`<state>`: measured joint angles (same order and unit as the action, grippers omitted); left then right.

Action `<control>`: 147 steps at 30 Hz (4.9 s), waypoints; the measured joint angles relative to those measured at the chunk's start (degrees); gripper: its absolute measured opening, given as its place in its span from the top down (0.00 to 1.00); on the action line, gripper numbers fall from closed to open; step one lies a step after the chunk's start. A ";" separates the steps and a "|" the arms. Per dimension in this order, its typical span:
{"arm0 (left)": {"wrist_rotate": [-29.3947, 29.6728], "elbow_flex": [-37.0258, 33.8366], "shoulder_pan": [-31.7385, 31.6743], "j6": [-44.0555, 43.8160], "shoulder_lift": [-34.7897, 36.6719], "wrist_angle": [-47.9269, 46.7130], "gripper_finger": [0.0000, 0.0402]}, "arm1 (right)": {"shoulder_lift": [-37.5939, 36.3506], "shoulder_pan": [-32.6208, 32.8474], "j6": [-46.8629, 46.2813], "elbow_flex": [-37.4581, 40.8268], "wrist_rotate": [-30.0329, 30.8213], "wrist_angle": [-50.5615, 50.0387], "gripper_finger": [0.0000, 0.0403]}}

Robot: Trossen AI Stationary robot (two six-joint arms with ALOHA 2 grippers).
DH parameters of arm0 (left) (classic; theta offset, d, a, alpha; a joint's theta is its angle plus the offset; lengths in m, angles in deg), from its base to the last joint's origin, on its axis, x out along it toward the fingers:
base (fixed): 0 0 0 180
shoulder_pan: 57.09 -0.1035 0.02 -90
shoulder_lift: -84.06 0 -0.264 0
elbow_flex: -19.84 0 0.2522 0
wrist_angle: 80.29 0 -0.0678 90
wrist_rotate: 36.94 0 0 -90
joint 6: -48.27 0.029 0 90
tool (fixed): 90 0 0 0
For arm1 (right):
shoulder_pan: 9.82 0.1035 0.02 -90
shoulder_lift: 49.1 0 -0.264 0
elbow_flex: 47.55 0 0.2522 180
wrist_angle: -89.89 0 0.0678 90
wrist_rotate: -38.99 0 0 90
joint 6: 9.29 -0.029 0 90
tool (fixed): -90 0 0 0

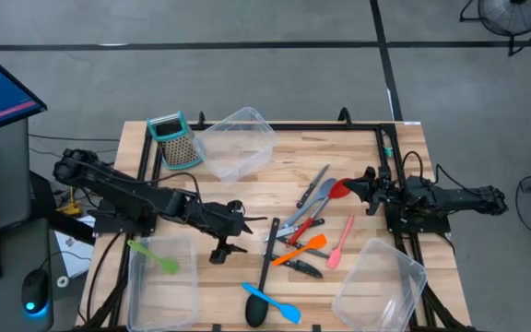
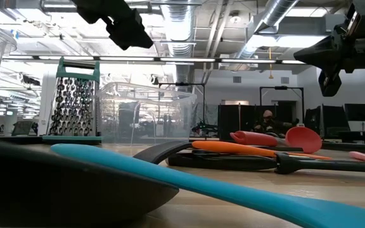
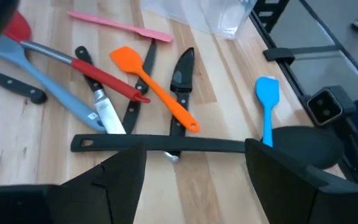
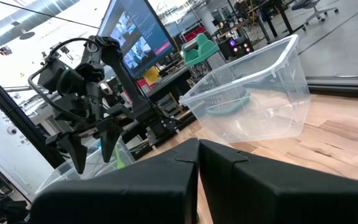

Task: Pick & Place Kitchen Items
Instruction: Put the blue spatula into the bottom left transparent bin

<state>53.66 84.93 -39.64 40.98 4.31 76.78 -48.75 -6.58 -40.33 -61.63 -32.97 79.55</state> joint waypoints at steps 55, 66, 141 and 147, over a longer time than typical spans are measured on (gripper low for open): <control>-3.36 11.69 11.43 -10.06 -28.67 -0.14 0.37 | 0.01 0.01 0.00 0.00 0.00 0.00 0.98; -2.18 7.96 11.90 -9.39 -28.62 0.72 0.37 | 0.01 -0.01 0.00 0.00 0.00 0.00 0.98; 3.96 7.93 7.19 -4.94 -6.53 -2.52 1.00 | 0.01 0.01 0.00 0.00 0.00 0.00 0.98; 3.96 7.93 7.21 -3.65 -6.40 -2.65 1.00 | 0.01 0.01 0.00 0.01 0.00 -0.01 0.98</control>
<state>57.62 92.86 -32.42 37.33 -2.09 74.13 -48.73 -6.57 -40.33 -61.62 -32.97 79.54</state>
